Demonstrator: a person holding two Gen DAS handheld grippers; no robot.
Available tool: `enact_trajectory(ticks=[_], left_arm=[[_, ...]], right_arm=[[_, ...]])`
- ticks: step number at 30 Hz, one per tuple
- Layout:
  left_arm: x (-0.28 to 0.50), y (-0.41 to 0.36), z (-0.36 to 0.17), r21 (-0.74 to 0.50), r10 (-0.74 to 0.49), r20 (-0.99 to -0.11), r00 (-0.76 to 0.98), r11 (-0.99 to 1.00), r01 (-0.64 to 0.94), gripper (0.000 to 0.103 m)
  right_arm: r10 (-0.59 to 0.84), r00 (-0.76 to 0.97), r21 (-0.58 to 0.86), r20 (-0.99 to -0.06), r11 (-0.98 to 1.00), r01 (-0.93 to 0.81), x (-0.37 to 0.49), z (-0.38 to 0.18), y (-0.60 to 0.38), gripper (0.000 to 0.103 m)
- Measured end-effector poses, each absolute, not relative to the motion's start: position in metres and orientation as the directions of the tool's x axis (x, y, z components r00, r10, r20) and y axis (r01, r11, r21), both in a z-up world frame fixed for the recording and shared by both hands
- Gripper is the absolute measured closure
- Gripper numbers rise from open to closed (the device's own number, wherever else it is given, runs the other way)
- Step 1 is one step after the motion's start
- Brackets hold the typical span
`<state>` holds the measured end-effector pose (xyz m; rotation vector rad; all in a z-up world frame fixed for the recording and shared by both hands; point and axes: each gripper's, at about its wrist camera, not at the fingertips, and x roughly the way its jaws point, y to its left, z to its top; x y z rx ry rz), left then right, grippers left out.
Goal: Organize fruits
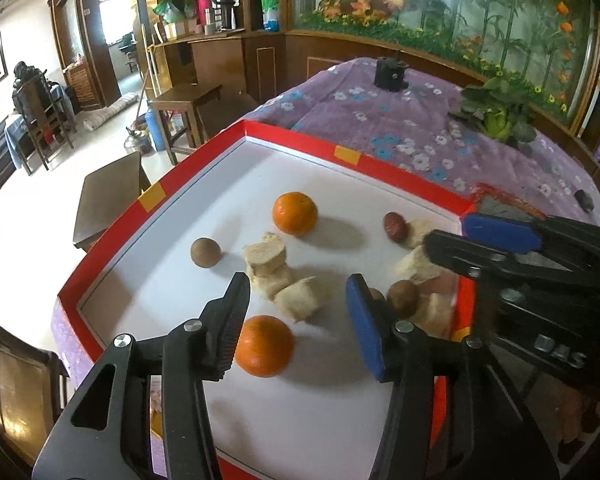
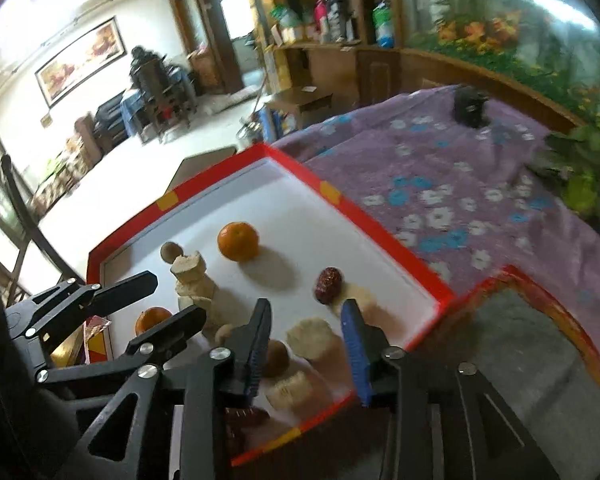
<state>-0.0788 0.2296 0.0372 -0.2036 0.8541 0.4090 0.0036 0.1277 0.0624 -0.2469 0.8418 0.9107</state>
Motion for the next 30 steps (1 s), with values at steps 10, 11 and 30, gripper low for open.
enact_trajectory(ticks=[10, 11, 30], left_arm=[[-0.095, 0.205, 0.056, 0.014, 0.319, -0.709, 0.628, 0.898, -0.440, 0.053], [-0.096, 0.201, 0.058, 0.028, 0.331, -0.705, 0.628, 0.897, -0.441, 0.053], [-0.118, 0.157, 0.059, 0.057, 0.317, -0.720, 0.618, 0.913, -0.403, 0.053]], right_arm=[[0.598, 0.417, 0.152, -0.684, 0.677, -0.720, -0.026, 0.077, 0.062, 0.055], [0.592, 0.427, 0.144, -0.684, 0.682, -0.717, -0.031, 0.077, 0.058, 0.055], [0.596, 0.465, 0.158, -0.655, 0.709, -0.687, -0.073, 0.071, 0.011, 0.051]])
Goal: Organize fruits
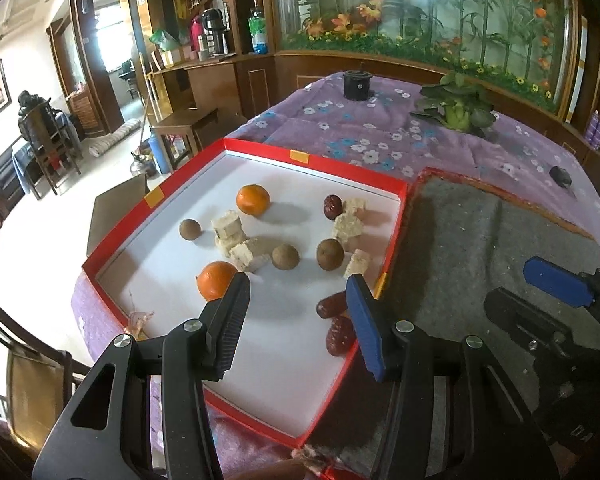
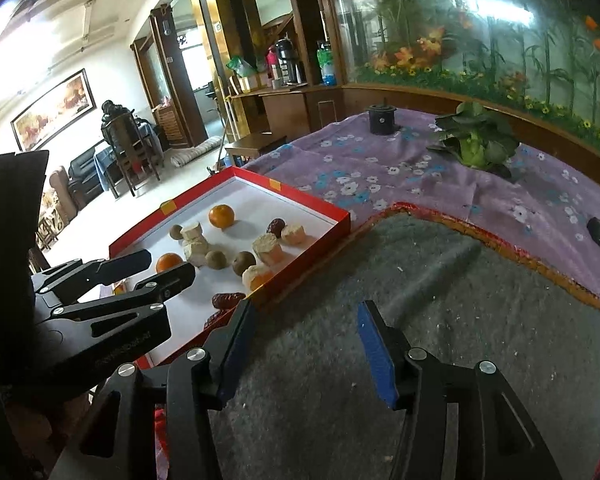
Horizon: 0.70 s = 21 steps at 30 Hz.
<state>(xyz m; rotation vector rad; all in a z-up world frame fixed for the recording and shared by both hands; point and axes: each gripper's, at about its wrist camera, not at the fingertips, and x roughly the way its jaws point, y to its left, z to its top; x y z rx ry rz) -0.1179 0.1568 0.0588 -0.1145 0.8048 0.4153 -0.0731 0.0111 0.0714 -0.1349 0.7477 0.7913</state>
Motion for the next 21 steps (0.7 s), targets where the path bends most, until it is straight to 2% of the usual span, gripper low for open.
enact_trajectory(ticks=[21], left_arm=[[-0.1238, 0.1632, 0.0555, 0.064, 0.334, -0.730, 0.597, 0.902, -0.427, 0.053]], right_arm=[[0.605, 0.443, 0.162, -0.661, 0.692, -0.704, -0.0801, 0.0680, 0.0133, 0.051]])
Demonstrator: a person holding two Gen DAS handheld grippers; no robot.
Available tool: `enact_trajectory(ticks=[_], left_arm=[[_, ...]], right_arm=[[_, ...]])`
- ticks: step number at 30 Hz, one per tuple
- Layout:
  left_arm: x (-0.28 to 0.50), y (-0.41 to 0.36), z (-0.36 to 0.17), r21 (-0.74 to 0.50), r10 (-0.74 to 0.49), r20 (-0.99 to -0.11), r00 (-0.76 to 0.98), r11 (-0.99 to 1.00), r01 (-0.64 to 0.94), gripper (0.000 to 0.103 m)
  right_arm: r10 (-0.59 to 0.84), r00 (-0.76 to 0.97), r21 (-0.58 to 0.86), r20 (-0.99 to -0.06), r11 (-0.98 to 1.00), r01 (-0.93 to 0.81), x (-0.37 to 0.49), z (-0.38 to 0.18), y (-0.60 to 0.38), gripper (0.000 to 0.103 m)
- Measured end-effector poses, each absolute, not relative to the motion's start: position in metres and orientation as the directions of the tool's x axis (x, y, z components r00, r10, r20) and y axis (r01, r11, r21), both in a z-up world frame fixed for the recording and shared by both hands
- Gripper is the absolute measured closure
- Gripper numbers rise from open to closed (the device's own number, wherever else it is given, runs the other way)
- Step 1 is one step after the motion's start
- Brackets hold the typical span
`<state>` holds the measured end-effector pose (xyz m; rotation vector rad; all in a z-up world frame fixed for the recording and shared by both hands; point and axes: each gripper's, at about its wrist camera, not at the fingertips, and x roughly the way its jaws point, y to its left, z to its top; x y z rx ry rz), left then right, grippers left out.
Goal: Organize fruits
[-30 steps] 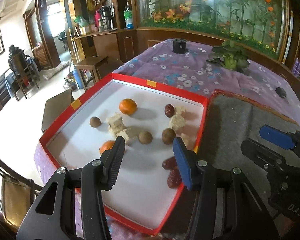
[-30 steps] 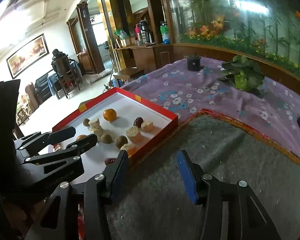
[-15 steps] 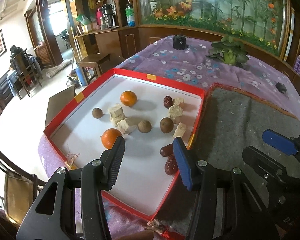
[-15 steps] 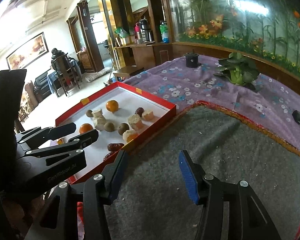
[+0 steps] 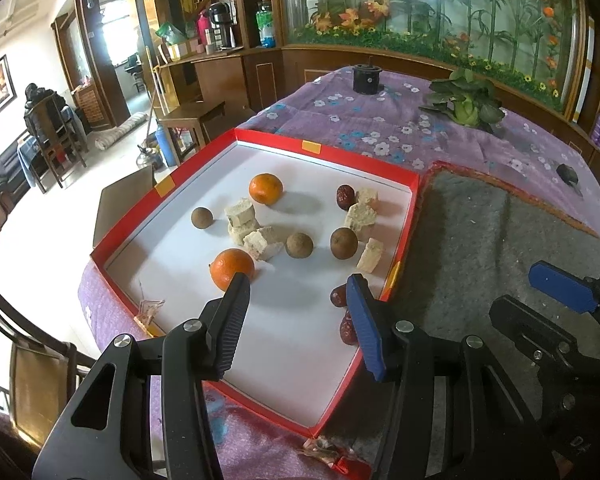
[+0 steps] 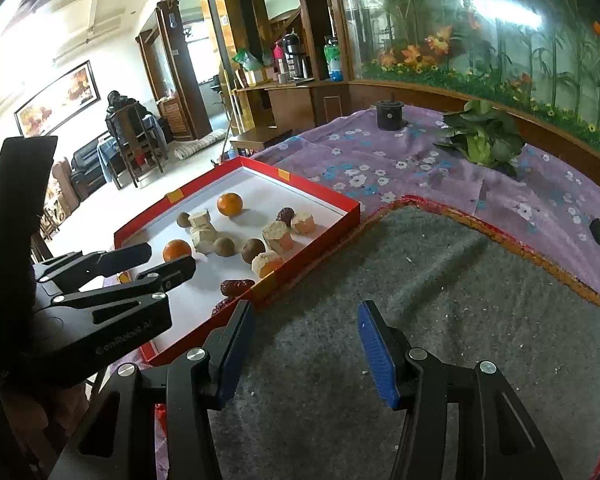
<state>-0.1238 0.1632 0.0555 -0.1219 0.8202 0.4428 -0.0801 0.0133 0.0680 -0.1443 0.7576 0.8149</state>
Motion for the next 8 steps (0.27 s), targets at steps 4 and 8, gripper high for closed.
enact_trajectory(ticks=[4, 8], left_arm=[[-0.1239, 0.1612, 0.0553, 0.085, 0.357, -0.712, 0.605, 0.899, -0.430, 0.053], [-0.1209, 0.1576, 0.0543, 0.091, 0.355, -0.714, 0.604, 0.902, -0.422, 0.053]], right_arm=[[0.596, 0.444, 0.152, -0.669, 0.695, -0.703, -0.0800, 0.0664, 0.0134, 0.051], [0.592, 0.448, 0.158, -0.670, 0.704, -0.693, -0.0765, 0.0659, 0.0065, 0.051]])
